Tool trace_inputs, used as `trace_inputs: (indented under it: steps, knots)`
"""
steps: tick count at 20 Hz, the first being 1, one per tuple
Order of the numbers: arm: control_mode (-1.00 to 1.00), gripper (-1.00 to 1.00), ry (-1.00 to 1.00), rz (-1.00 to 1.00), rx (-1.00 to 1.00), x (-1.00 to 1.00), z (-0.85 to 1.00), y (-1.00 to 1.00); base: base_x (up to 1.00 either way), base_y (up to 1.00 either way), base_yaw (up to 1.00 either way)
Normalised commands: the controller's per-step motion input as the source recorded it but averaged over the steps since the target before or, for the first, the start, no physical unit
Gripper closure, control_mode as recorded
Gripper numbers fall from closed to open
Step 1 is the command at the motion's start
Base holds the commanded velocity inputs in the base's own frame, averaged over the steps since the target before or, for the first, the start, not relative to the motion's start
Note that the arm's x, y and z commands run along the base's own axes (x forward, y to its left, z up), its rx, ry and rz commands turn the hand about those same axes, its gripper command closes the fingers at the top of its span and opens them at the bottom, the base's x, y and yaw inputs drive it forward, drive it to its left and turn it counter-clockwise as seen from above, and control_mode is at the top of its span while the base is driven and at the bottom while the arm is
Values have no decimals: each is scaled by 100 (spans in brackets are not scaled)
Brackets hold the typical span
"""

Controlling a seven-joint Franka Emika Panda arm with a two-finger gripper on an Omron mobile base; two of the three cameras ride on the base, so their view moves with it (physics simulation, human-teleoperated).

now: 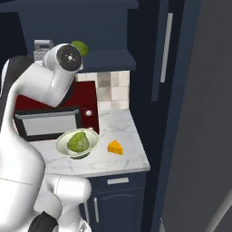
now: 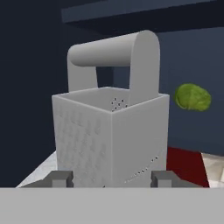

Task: Pick the cheese from the fridge and the cheese grater from the cabinet and place them next to the salad bowl.

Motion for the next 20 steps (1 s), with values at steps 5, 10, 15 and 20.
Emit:
trace_inputs:
  steps: [5,10,15,20]
  knots:
    - [-100,100,5,0,0,-64,-68,-12,0,0,0]
    - [-100,100,5,0,0,-63,-54,-11,0,0,0]
    - [-100,100,10,0,-1,-21,-51,0,0,0,0]
    - [-100,100,19,0,-3,-9,-58,0,0,0,0]
